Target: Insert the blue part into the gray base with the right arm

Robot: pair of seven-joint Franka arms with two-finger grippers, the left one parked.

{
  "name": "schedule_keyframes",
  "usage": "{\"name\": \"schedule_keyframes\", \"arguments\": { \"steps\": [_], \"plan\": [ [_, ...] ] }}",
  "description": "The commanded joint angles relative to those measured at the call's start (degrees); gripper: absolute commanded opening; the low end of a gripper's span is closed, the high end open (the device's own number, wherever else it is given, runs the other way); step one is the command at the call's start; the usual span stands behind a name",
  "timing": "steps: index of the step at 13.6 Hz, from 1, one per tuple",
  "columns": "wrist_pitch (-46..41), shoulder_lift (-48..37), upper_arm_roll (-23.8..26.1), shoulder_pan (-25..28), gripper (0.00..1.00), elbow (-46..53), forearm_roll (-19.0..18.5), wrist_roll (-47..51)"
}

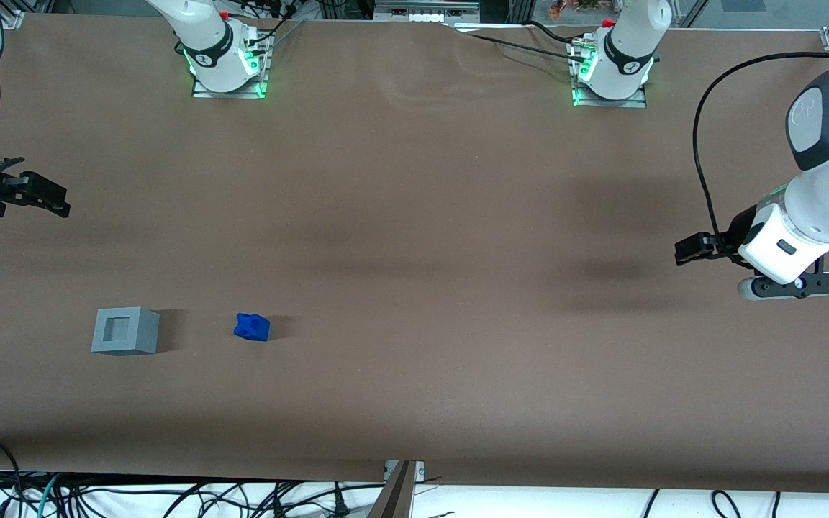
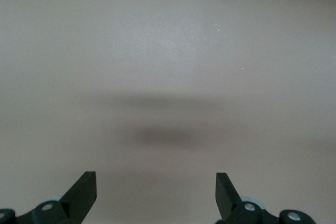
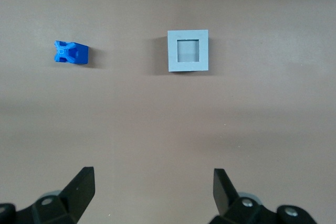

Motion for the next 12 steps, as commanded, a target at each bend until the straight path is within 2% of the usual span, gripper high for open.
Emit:
{"name": "schedule_keyframes", "arguments": {
  "steps": [1, 7, 12],
  "plan": [
    [0.0, 2.0, 0.4, 0.1, 1.0, 0.9, 0.4, -1.0],
    [6.6, 8.9, 0.5, 2.3, 1.0, 0.7, 1.2, 0.3],
    [18.3, 18.5, 0.5, 8.3, 0.99, 0.8, 1.2, 11.3]
  ]
}}
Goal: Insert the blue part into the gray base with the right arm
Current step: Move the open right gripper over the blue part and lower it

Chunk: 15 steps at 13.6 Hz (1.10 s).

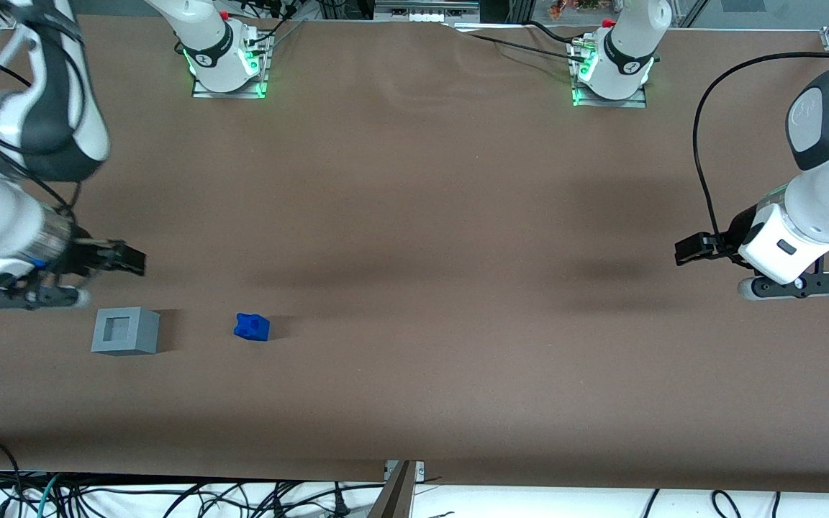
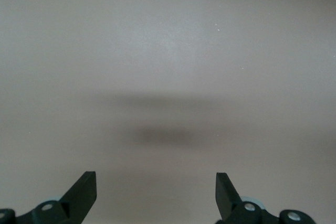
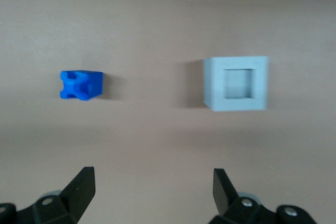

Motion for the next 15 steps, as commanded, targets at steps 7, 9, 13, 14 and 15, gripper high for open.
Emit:
{"name": "schedule_keyframes", "arguments": {
  "steps": [7, 9, 13, 14, 15],
  "plan": [
    [16.1, 13.5, -0.2, 7.7, 0.99, 1.0, 0.7, 13.7],
    [17.2, 14.7, -0.2, 7.9, 0.99, 1.0, 1.4, 13.7],
    [19.9, 16.2, -0.2, 7.8, 0.99, 1.0, 1.4, 13.4],
    [20.7, 16.7, -0.2, 7.9, 0.99, 1.0, 1.4, 13.4],
    [21.0, 16.9, -0.2, 7.9, 0.99, 1.0, 1.6, 13.6]
  ]
}}
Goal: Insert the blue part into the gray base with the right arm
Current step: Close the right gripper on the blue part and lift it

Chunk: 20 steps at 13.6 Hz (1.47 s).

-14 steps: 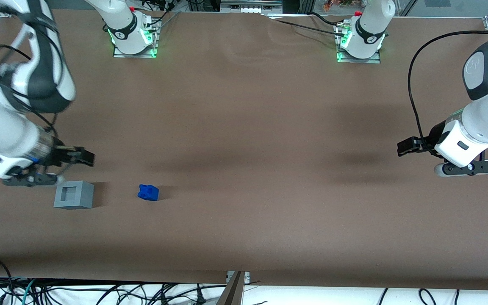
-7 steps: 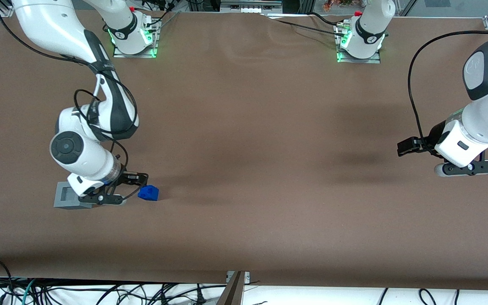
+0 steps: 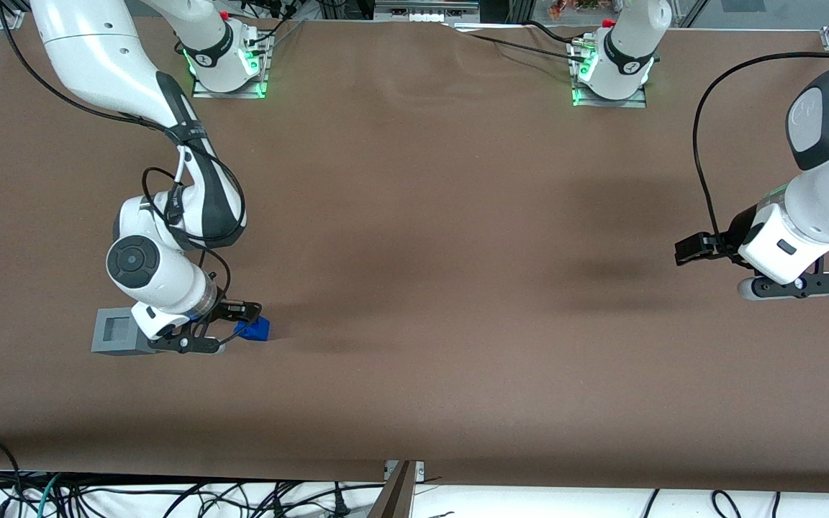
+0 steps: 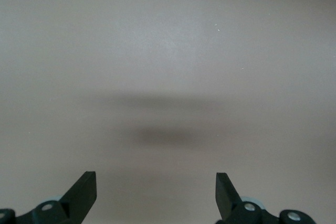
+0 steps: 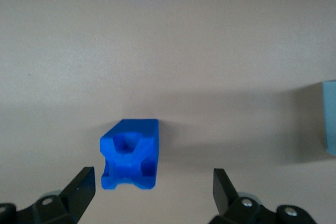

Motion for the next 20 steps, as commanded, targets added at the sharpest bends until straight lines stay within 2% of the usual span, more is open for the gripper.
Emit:
{"name": "schedule_keyframes", "arguments": {
  "steps": [1, 3, 12, 13, 14, 15, 16, 18, 20],
  "plan": [
    [1.8, 1.3, -0.2, 0.2, 0.99, 0.9, 2.1, 0.4],
    [2.1, 2.5, -0.2, 0.3, 0.99, 2.9, 4.1, 0.1],
    [5.7, 6.1, -0.3, 1.0, 0.98, 4.1, 4.1, 2.0],
    [5.7, 6.2, -0.3, 1.0, 0.85, 4.3, 4.1, 1.7],
    [5.6, 6.2, -0.3, 1.0, 0.57, 4.4, 3.9, 1.6],
    [5.6, 6.1, -0.3, 0.9, 0.39, 4.4, 3.7, 1.1],
    [5.3, 6.1, -0.3, 0.9, 0.28, 4.7, 3.7, 0.9],
    [4.9, 5.7, -0.4, 0.9, 0.25, 4.8, 3.7, 0.8],
    [-0.4, 4.8, -0.4, 0.5, 0.25, 7.4, 3.7, -0.9]
  ]
}}
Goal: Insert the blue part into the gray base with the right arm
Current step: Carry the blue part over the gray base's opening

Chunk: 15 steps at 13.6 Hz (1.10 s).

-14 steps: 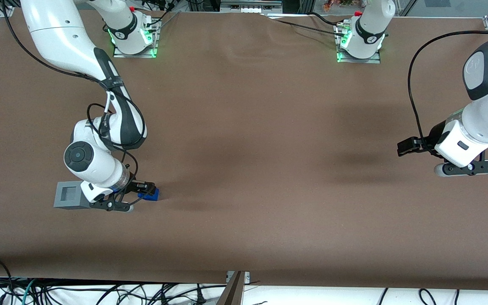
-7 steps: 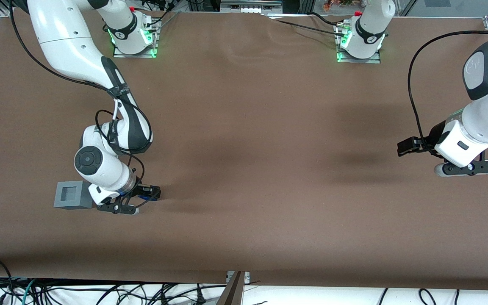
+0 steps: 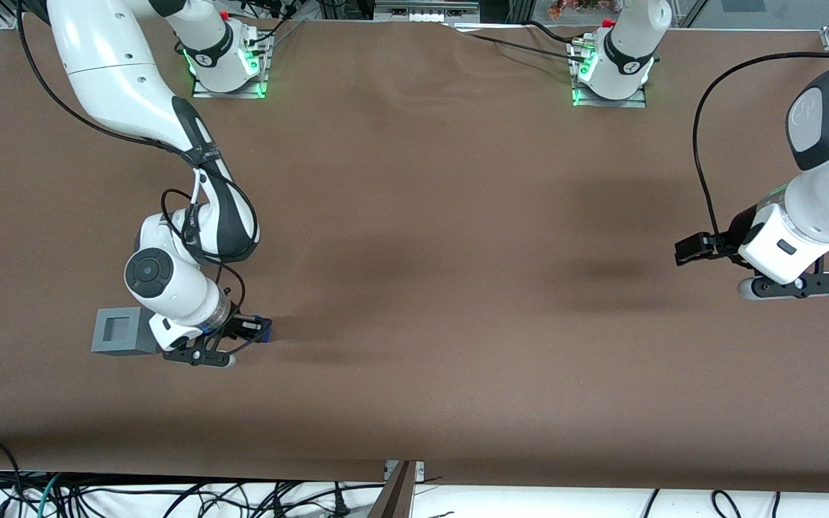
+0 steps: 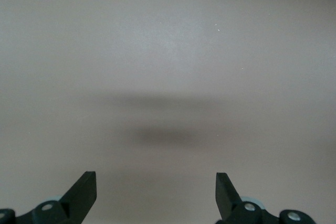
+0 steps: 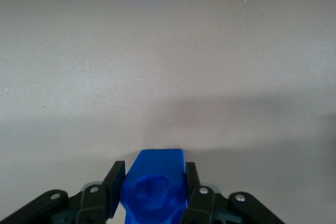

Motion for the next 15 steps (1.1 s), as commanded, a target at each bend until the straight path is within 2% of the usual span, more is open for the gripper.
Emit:
{"name": "schedule_keyframes", "arguments": {
  "steps": [1, 3, 8, 15],
  "plan": [
    [-10.0, -0.9, -0.7, -0.3, 0.25, 6.3, 0.3, -3.9],
    [-18.0, -2.2, -1.0, -2.8, 0.25, 9.9, 0.4, -10.9],
    [-20.3, -4.2, -0.9, -13.6, 0.25, 10.2, 0.8, -31.1],
    [-19.8, -3.4, -0.8, -18.6, 0.25, 10.0, 0.5, -39.8]
  ]
}}
